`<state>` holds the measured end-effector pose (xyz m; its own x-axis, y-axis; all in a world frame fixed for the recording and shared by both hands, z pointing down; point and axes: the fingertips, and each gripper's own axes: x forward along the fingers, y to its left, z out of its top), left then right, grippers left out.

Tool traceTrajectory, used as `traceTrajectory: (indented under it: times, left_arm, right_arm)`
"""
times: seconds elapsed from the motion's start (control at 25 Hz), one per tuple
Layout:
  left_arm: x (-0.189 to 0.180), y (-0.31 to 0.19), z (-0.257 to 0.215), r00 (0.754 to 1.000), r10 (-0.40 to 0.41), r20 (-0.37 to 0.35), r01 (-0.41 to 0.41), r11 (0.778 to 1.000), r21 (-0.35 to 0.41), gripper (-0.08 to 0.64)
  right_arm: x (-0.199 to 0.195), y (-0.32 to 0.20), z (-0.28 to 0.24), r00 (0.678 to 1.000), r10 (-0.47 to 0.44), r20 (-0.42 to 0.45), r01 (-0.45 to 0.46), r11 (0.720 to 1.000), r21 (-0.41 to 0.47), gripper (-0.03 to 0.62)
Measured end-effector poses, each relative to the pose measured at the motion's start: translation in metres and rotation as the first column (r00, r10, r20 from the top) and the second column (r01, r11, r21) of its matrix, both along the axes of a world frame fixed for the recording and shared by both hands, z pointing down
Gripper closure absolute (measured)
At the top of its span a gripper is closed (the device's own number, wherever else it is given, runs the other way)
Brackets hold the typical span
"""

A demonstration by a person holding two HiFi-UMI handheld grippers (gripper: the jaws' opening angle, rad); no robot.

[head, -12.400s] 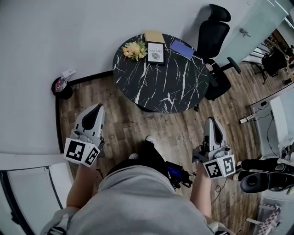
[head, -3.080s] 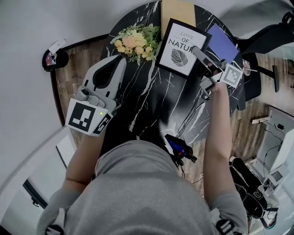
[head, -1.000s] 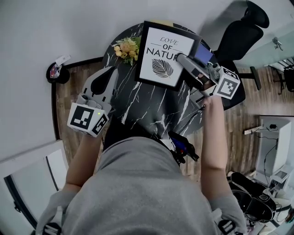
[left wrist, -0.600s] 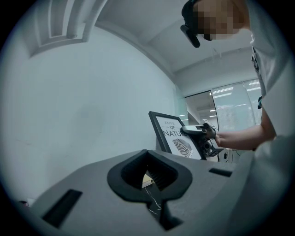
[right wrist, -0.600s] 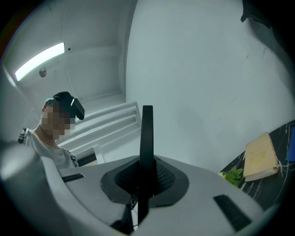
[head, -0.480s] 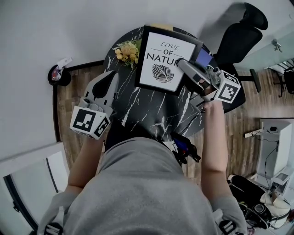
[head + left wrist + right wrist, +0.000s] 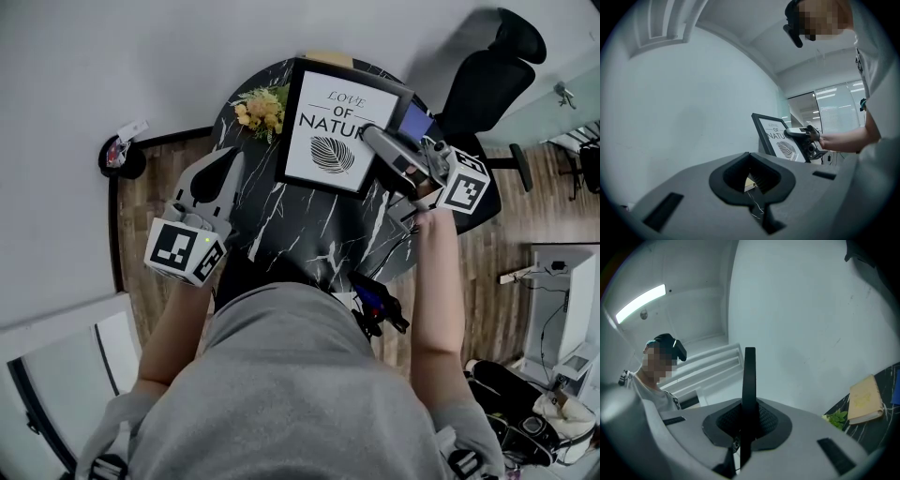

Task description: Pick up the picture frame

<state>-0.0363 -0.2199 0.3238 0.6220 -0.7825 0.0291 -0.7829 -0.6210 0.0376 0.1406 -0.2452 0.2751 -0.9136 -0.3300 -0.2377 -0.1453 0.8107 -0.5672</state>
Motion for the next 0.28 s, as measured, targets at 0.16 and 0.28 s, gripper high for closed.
traceTrajectory:
  times: [0.16,0.28]
  left_arm:
    - [0.0011,-0.0017,-0.0005,1.0,0.0,0.003,0.0,1.0,-0.003,0.552]
    - [0.0021,-0.0018,-0.0017,1.0,0.0,0.005,0.0,1.0,-0.004,0.552]
  right_arm:
    - [-0.0003,-0.0001,-0.0013,1.0,-0.009,0.0,0.009,1.0,-0.001,0.547]
    - [-0.0005,0.0004,-0.0028,1.0,-0.013,0.0,0.013,1.0,-0.002,0.548]
